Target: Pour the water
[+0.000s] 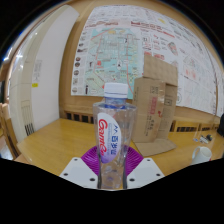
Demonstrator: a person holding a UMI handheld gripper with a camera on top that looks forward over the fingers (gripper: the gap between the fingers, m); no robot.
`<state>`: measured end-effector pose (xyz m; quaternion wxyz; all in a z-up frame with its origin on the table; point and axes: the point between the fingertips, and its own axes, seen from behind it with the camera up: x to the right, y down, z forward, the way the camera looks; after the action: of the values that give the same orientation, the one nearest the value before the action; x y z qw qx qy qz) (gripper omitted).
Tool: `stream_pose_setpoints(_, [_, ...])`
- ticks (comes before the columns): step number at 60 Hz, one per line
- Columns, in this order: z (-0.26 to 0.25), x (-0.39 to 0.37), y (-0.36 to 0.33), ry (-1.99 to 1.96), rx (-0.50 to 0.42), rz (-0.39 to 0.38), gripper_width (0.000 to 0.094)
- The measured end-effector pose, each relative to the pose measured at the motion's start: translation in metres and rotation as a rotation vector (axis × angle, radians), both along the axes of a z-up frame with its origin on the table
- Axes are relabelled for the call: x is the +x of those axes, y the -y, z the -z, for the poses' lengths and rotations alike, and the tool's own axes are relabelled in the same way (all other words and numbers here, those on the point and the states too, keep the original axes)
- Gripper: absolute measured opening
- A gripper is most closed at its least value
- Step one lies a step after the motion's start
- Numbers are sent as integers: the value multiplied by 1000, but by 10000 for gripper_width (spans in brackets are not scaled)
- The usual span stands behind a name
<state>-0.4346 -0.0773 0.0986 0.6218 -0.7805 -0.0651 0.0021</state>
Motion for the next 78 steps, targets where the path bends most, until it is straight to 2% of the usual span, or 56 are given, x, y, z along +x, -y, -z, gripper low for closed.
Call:
stream_pose_setpoints(7, [-30, -6, 7, -81, 34, -56, 273])
stream_pose_setpoints(15, [-96, 6, 20, -322, 82, -104, 274])
stream_pose_setpoints(21, [-148, 18, 32, -627, 94, -172, 271])
stream_pose_setpoints(28, [-202, 48, 48, -1071, 87, -290, 272])
stream_pose_setpoints(36, [-233, 109, 51, -1610, 89, -382, 271])
stream_pose_setpoints(47, [-204, 194, 47, -2147, 110, -325, 269])
stream_pose_setpoints(59, [-157, 237, 37, -2415, 86, -211, 270])
stream_pose_setpoints(71, [-165, 239, 35, -2418, 9, -241, 270])
stream_pose_setpoints(78, [-194, 237, 39, -2188, 0, -282, 270])
